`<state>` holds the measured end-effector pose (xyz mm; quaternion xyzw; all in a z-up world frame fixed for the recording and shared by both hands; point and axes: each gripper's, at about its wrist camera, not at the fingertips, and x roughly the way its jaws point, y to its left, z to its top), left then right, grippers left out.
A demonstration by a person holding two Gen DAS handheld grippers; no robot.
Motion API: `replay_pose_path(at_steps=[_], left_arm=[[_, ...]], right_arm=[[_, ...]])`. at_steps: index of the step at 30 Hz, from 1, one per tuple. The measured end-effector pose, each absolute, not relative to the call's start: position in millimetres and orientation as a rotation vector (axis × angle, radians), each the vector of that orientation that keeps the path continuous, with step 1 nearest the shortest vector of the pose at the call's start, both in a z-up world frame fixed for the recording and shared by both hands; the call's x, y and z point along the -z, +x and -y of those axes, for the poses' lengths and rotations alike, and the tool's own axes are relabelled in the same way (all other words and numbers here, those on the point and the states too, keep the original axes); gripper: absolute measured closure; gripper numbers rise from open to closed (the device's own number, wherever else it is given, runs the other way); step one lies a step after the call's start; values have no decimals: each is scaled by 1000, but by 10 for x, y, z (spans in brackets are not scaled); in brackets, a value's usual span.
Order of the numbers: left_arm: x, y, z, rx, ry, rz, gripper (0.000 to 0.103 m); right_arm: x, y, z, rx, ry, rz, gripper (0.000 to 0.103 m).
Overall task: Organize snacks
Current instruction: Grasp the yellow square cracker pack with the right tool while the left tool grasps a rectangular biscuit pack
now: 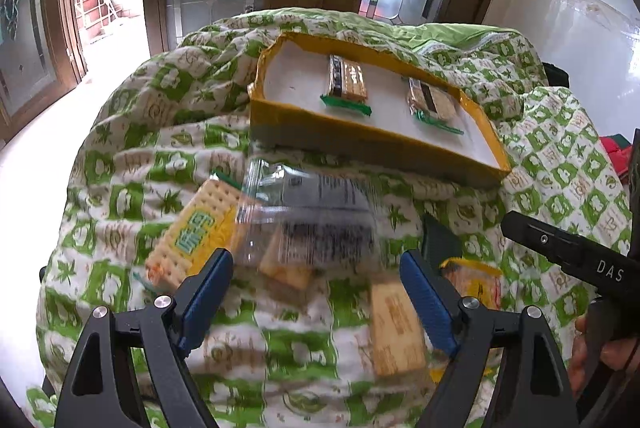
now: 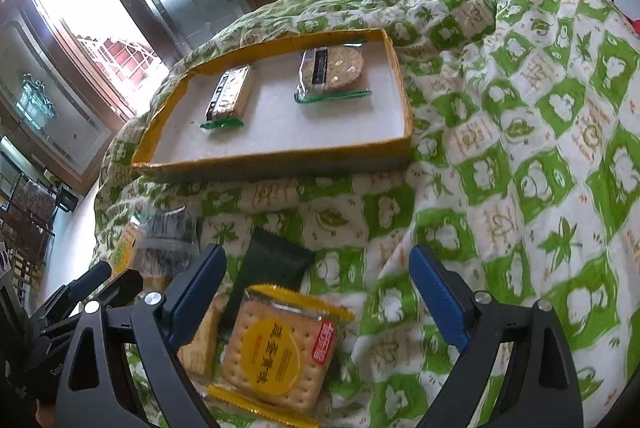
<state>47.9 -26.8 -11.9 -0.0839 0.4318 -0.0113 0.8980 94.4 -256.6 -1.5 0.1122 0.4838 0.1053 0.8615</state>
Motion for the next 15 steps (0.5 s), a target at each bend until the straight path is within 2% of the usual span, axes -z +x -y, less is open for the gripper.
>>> replay_pose_path(at_steps=[15], left_arm=[[292,250,476,73,-132,-947,15]], right_arm=[[170,663,2537,-224,251,-1092,10]])
